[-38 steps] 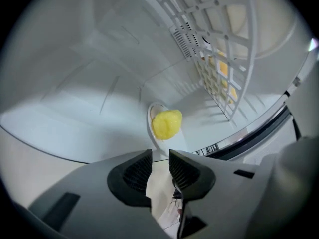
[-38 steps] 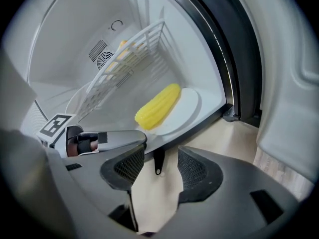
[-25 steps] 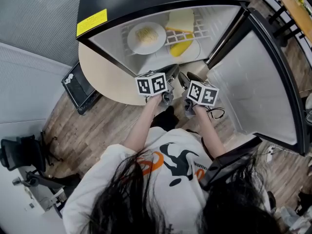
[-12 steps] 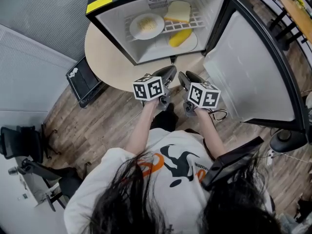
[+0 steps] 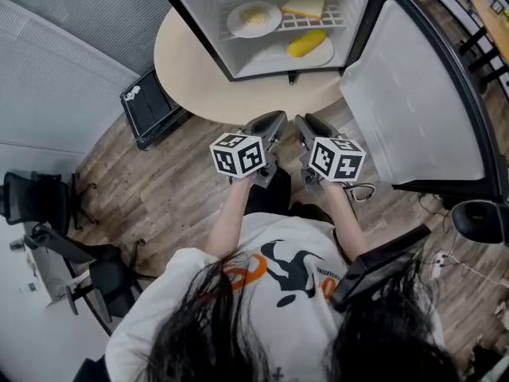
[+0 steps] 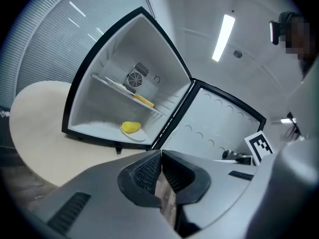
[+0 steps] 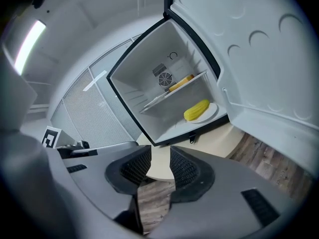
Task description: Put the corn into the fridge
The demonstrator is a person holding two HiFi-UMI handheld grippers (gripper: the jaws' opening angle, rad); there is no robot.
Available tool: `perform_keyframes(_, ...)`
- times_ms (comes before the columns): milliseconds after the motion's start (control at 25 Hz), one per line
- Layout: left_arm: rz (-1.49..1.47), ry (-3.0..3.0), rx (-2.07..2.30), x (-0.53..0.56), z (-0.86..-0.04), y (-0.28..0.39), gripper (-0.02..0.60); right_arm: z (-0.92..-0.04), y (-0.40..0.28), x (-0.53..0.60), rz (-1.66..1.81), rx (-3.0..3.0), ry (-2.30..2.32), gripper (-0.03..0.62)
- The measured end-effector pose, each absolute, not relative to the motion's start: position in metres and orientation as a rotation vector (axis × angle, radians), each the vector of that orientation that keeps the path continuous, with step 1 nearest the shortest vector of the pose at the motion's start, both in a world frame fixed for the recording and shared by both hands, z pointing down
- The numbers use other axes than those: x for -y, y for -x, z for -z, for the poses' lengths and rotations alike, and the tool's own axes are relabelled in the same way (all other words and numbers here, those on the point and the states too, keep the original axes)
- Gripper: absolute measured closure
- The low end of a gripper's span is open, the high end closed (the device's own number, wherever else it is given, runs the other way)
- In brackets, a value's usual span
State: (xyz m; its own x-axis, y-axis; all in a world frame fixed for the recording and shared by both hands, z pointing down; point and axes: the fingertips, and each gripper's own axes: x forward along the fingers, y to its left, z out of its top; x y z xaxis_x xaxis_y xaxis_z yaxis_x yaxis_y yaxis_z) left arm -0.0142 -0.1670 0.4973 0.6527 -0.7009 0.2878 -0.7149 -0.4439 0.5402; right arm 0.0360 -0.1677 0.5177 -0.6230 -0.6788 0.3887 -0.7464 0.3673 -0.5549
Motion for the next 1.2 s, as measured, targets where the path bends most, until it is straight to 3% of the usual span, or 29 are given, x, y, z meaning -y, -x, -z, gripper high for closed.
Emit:
perform_keyframes(680,-0.081,-2.256,1.13,0.134,-0.494,0.036,0.569,-0.504,-0.007,0.148,-1.058,2.563,-1.253,0.474)
perform_keyframes(1200,-0.184,-2.338,1.063,0.06,-0.495,0.095,0.569,-0.502,0.062,0.082,-1.084,2.526,-1.287,0.474)
